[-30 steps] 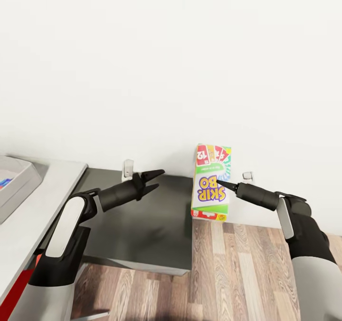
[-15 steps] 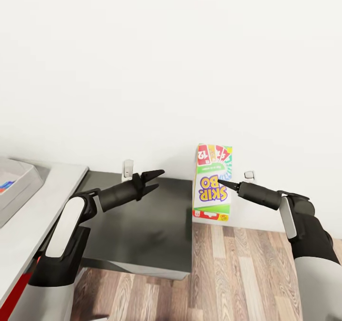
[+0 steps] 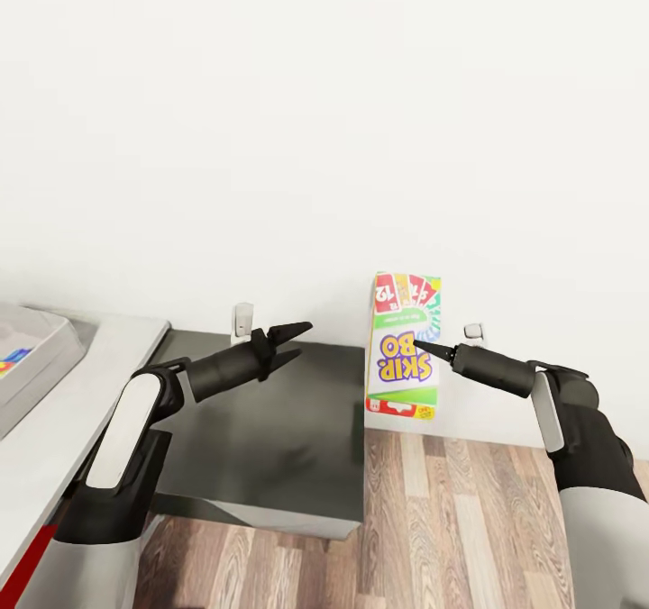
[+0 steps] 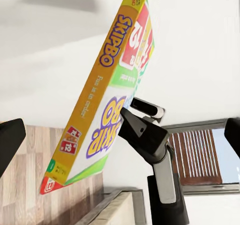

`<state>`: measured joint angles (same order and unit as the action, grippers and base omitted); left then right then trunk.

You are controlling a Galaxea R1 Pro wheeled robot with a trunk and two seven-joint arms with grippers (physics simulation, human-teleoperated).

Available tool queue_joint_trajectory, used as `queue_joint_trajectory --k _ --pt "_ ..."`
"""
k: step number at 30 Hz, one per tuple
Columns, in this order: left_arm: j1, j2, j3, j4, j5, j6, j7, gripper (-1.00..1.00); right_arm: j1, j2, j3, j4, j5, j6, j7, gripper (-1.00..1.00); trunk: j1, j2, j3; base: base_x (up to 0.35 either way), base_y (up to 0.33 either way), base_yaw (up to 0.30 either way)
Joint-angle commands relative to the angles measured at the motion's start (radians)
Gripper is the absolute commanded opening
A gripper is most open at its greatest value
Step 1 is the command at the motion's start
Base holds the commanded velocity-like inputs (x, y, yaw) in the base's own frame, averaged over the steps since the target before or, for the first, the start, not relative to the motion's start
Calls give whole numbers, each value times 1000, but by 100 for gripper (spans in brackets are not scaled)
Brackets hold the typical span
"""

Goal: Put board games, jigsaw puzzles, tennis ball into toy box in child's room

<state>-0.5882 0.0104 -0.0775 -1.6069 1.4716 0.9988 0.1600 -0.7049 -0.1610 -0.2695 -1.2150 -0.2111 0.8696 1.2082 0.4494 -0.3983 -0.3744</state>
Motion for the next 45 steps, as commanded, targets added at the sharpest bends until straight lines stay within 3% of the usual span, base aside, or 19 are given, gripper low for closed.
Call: queue_joint_trajectory --k 1,45 --pt "-1 0 -1 -1 10 1 10 100 -1 0 0 -2 -2 6 2 -100 1 -2 0 0 0 0" --pt "-1 0 -3 -1 10 0 11 100 0 0 -2 -12 -2 8 2 -100 1 -2 72 0 0 0"
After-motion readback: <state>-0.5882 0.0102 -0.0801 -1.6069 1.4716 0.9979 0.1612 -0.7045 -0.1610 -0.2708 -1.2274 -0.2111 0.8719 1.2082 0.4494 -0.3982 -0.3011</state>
